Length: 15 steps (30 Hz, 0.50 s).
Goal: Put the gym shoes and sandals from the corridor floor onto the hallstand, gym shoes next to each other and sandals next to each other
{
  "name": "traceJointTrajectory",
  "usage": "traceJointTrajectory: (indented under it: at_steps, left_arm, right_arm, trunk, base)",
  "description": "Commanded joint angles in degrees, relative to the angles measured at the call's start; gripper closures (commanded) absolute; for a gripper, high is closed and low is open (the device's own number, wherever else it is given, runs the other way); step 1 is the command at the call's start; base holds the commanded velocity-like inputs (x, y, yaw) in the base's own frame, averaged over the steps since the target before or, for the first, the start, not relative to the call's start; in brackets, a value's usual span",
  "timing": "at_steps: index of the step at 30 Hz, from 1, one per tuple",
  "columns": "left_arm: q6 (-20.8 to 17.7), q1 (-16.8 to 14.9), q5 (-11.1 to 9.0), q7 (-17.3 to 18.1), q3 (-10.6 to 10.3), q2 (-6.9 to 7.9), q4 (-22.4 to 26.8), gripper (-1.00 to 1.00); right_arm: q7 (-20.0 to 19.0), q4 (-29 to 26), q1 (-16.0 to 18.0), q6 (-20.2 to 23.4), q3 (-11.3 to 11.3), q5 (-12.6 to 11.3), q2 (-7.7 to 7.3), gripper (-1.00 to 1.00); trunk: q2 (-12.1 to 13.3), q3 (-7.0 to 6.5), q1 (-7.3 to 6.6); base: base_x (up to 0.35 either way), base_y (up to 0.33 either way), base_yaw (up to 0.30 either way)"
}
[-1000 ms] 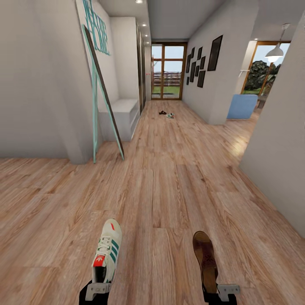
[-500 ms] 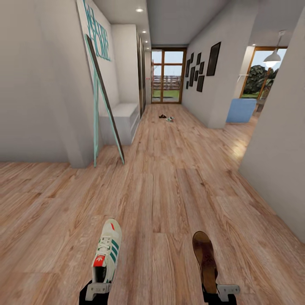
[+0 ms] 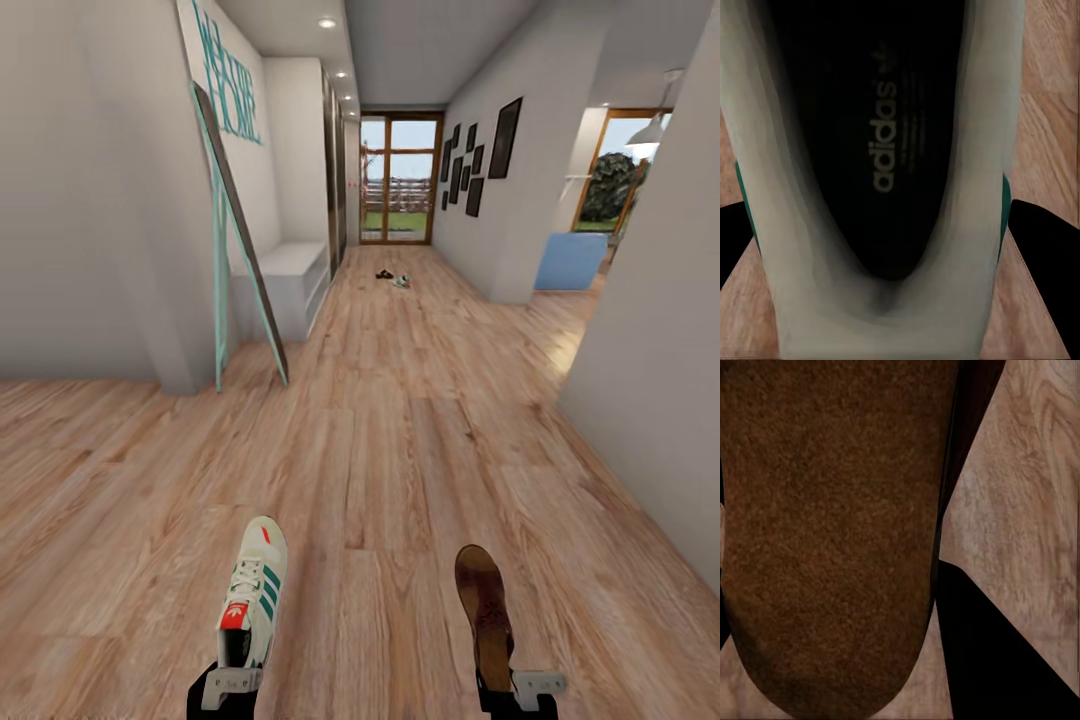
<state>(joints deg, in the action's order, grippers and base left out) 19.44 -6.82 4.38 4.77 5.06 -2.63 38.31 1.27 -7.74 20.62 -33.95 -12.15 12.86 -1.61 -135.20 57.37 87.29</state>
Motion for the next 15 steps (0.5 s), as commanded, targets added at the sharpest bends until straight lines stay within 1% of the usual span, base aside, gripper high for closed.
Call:
traceJointTrajectory:
  at_steps: [1, 4, 11, 15]
  left_arm:
    - [0.2, 0.0, 0.5, 0.5, 0.5, -0.1, 0.0, 1.0]
    - [0.2, 0.0, 0.5, 0.5, 0.5, -0.1, 0.0, 1.0]
    - [0.5, 0.1, 0.5, 0.5, 0.5, -0.1, 0.0, 1.0]
    - [0.5, 0.1, 0.5, 0.5, 0.5, -0.1, 0.0, 1.0]
  right_arm:
    - [0.1, 0.1, 0.0, -0.1, -0.3, 0.4, 0.01, 1.0]
    - [0.1, 0.1, 0.0, -0.1, -0.3, 0.4, 0.02, 1.0]
    - [0.0, 0.1, 0.0, -0.1, -0.3, 0.4, 0.03, 1.0]
    - [-0.1, 0.1, 0.0, -0.1, -0.3, 0.5, 0.03, 1.0]
  trunk:
    - [0.0, 0.1, -0.01]
    - [0.0, 0.26, -0.01]
    - [0.0, 0.76, -0.01]
    - [0.0, 0.89, -0.01]
  base:
    - [0.0, -0.271, 0.17]
    - [-0.005, -0.271, 0.188]
    - [-0.12, -0.272, 0.177]
    - [-0.129, -0.272, 0.079]
